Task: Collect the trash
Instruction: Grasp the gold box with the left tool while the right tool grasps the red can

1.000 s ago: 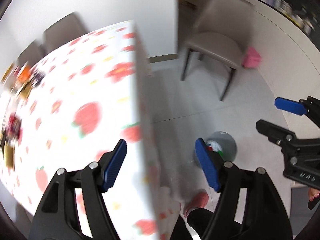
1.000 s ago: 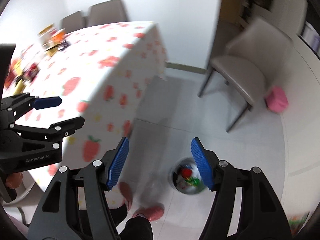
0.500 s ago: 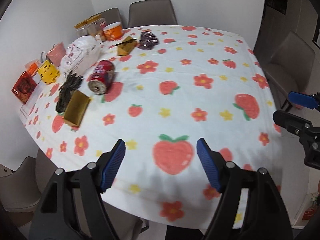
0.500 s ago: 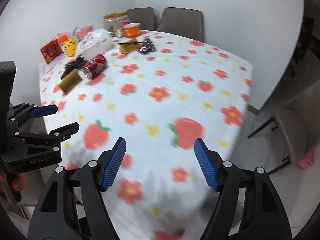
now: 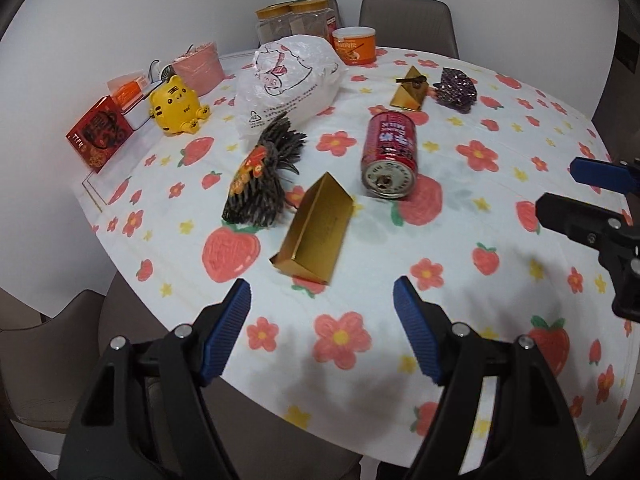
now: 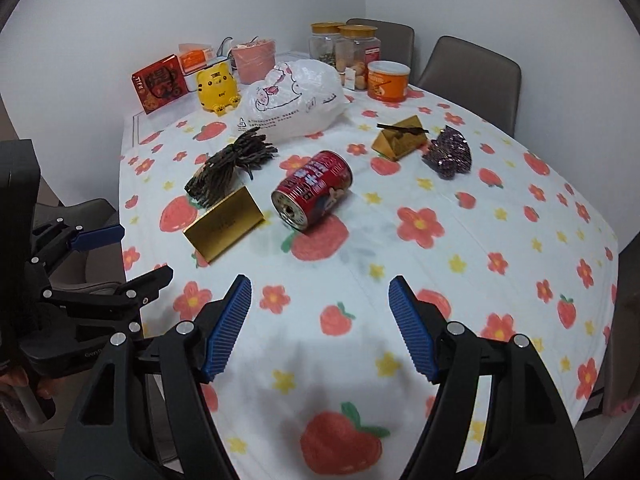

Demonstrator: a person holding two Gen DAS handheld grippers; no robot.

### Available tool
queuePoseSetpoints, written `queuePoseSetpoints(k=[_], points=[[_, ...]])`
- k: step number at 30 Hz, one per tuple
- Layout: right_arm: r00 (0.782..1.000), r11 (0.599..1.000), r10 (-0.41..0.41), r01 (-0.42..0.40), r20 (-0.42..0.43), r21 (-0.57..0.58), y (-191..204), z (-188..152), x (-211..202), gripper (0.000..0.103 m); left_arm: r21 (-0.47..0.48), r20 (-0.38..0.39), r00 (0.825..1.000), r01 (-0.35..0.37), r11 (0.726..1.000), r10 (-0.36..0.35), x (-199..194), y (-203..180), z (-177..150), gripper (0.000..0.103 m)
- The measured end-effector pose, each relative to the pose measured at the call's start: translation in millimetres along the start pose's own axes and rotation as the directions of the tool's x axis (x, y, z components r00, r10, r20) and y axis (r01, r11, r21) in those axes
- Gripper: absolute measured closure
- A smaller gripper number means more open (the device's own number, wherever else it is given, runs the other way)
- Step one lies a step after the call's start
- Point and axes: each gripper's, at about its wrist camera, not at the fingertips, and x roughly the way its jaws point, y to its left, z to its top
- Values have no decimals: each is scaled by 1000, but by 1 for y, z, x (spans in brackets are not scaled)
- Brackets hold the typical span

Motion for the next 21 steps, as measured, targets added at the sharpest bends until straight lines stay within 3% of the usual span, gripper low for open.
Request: queuePoseSetpoints(k=[6,14,21], points=[[999,999,-9,11,-36,47,8,40,55,30,-2,2,1000,-11,1000,11,31,19,14,29],[989,972,-52,82,-140,219,-4,62,130,29,72,-58,994,100,992,-96,87,27,19,29],[982,966,-64,106,-178,235,6,72,169,24,142,-92,987,141,980,-129,121,23,17,29]])
